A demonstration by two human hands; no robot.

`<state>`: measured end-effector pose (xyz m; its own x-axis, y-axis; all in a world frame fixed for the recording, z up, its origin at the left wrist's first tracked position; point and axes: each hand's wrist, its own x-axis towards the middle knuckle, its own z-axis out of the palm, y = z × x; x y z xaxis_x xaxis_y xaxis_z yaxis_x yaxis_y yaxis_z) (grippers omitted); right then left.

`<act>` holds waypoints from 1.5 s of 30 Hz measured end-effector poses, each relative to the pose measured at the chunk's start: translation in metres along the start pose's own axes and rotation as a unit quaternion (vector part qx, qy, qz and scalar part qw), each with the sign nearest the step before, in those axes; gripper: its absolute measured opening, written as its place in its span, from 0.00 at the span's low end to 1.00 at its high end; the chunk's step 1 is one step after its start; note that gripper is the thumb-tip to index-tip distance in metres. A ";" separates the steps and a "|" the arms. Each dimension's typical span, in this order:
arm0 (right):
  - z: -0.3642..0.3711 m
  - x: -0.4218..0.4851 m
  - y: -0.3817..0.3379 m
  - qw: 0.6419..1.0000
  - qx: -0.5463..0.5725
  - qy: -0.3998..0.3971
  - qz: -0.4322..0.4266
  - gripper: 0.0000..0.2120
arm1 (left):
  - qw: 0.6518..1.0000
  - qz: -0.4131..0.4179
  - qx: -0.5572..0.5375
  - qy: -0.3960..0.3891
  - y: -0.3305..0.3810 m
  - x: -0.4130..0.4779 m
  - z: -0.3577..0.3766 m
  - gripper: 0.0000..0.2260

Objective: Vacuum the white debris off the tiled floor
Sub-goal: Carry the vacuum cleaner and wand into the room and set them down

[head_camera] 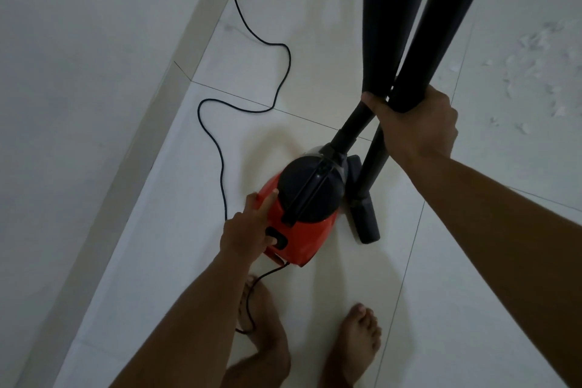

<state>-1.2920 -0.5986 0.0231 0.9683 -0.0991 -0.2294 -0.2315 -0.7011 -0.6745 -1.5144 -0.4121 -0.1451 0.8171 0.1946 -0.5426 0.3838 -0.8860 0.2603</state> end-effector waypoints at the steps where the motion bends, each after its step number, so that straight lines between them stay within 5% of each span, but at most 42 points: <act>1: -0.001 0.000 0.001 1.000 0.001 0.000 0.000 0.27 | 1.000 0.002 -0.002 -0.012 0.002 0.000 -0.004 0.48; 5: -0.002 -0.001 -0.004 1.000 0.005 -0.008 0.008 0.27 | 0.996 -0.050 -0.044 -0.051 0.023 0.002 -0.037 0.40; 8: -0.004 -0.003 -0.011 1.000 0.009 -0.017 0.016 0.28 | 0.986 -0.050 -0.158 -0.006 0.064 0.012 -0.075 0.07; 9: -0.005 -0.004 -0.013 1.000 0.012 -0.018 0.017 0.28 | 0.978 -0.040 -0.201 -0.026 0.081 0.017 -0.086 0.04; 11: -0.006 -0.003 -0.015 1.000 0.015 -0.018 0.020 0.28 | 0.962 -0.039 -0.251 -0.097 0.109 0.027 -0.094 0.12; 14: -0.006 -0.006 -0.014 0.999 0.015 -0.019 0.022 0.27 | 0.970 -0.068 -0.213 -0.099 0.122 0.032 -0.090 0.21; 38: 0.046 -0.112 -0.028 0.996 0.023 -0.086 0.017 0.25 | 0.948 -0.157 -0.249 -0.123 0.010 -0.073 -0.060 0.21; 45: 0.008 -0.116 -0.023 0.997 0.039 -0.062 0.027 0.24 | 0.962 -0.183 -0.127 -0.156 0.019 -0.082 -0.092 0.20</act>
<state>-1.4001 -0.5650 0.0599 0.9364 -0.0441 -0.3482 -0.2943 -0.6393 -0.7104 -1.5345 -0.4064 -0.0220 0.4538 0.3021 -0.8383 0.7459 -0.6436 0.1719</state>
